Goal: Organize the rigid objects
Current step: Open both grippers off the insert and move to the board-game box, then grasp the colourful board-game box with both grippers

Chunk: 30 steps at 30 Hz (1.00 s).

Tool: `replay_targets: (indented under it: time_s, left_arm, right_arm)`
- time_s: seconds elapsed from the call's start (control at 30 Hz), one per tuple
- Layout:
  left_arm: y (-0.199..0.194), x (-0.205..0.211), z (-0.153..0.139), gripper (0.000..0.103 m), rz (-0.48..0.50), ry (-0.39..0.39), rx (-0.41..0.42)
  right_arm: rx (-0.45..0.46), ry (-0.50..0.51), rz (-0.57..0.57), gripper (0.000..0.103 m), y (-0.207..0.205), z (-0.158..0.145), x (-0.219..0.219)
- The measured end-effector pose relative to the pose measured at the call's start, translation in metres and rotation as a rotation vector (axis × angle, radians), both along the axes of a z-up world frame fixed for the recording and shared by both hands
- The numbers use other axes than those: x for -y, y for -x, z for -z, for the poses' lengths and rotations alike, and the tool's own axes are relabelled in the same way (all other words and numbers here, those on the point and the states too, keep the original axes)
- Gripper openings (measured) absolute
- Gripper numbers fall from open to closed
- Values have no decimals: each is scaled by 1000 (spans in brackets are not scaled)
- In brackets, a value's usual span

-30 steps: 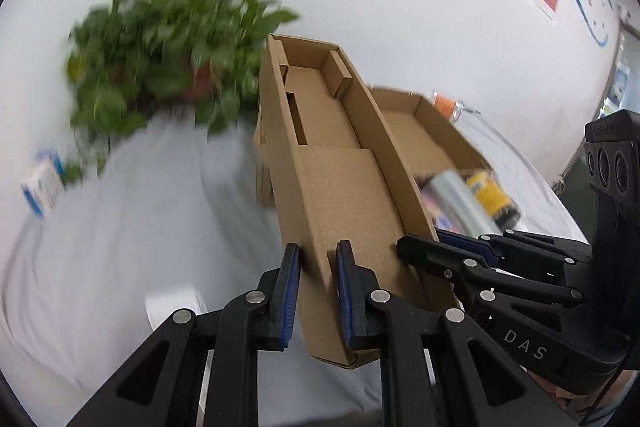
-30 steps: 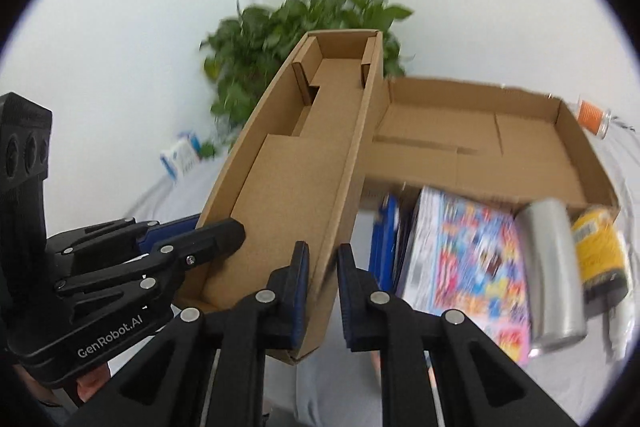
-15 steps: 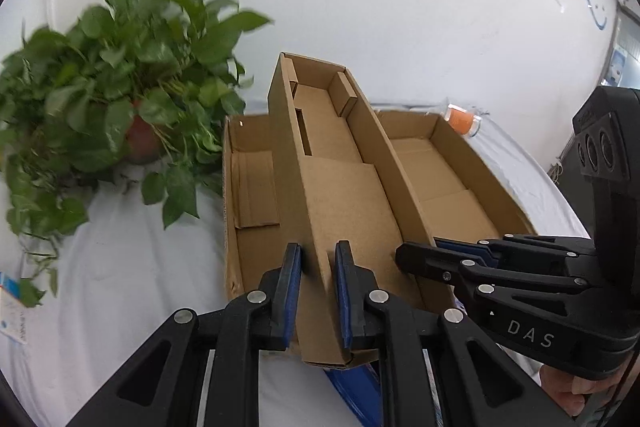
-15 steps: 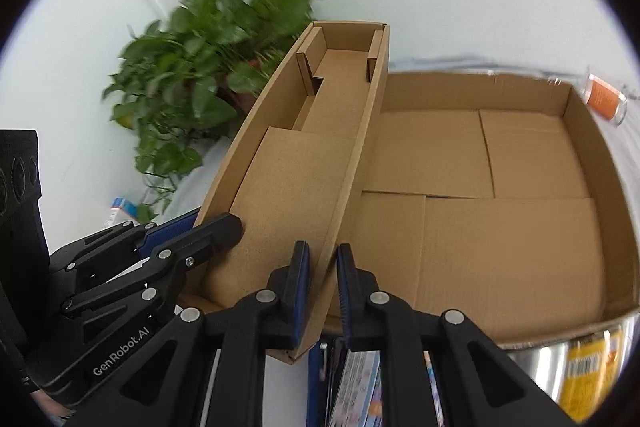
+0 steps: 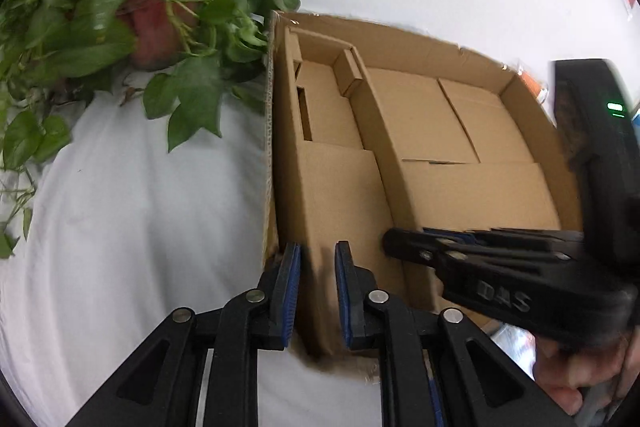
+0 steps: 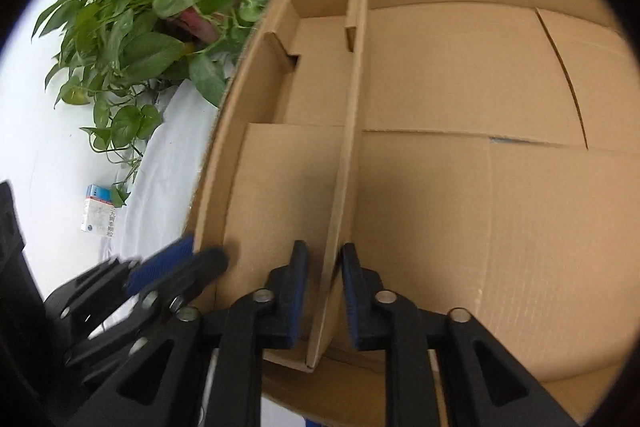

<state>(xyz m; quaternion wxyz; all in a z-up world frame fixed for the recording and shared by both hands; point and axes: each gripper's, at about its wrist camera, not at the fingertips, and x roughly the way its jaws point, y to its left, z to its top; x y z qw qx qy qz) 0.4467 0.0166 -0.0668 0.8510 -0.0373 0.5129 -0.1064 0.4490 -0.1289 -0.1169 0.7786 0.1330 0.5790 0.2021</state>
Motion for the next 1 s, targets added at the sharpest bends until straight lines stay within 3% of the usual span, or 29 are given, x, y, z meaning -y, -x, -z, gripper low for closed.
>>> replay_targets:
  time_s: [0.13, 0.2, 0.23, 0.27, 0.3, 0.37, 0.4, 0.43, 0.63, 0.7, 0.83, 0.93, 0.97, 1.0]
  left_arm:
    - [22, -15, -9, 13, -24, 20, 22]
    - [50, -16, -25, 22, -25, 18, 93]
    - [64, -14, -33, 28, -17, 1, 141]
    - [81, -11, -42, 55, -11, -12, 194]
    - [97, -7, -50, 97, -15, -20, 236]
    - [132, -2, -62, 102, -55, -28, 319]
    - [151, 3, -65, 103, -58, 2, 360]
    - [164, 10, -64, 103, -27, 41, 346]
    - [190, 52, -31, 102, 101, 268, 126]
    - [194, 73, -21, 98, 126, 263, 80]
    - [191, 95, -8, 93, 157, 257, 22]
    - [189, 111, 7, 64, 161, 211, -37]
    - [182, 112, 14, 58, 160, 215, -58]
    - [182, 114, 20, 58, 160, 209, -78]
  right_arm:
    - [-7, -98, 13, 45, 4, -4, 3]
    - [41, -96, 7, 74, 18, -17, 13]
    - [98, -76, 19, 80, 32, -31, 23]
    - [159, -56, 24, 84, 47, -44, 34]
    - [228, -19, 21, 85, 66, -58, 45]
    - [366, 88, 23, 97, 117, -81, 74]
    - [391, 112, 27, 103, 133, -85, 84]
    - [403, 123, 22, 103, 154, -86, 96]
    - [214, -52, -38, 103, 248, -50, 137]
    - [129, -167, -16, 103, 263, -37, 144]
    - [77, -217, 73, 103, 270, -23, 152]
    - [30, -261, 134, 98, 260, -9, 154]
    - [22, -271, 148, 95, 257, -6, 155]
    - [22, -280, 150, 93, 256, -5, 153]
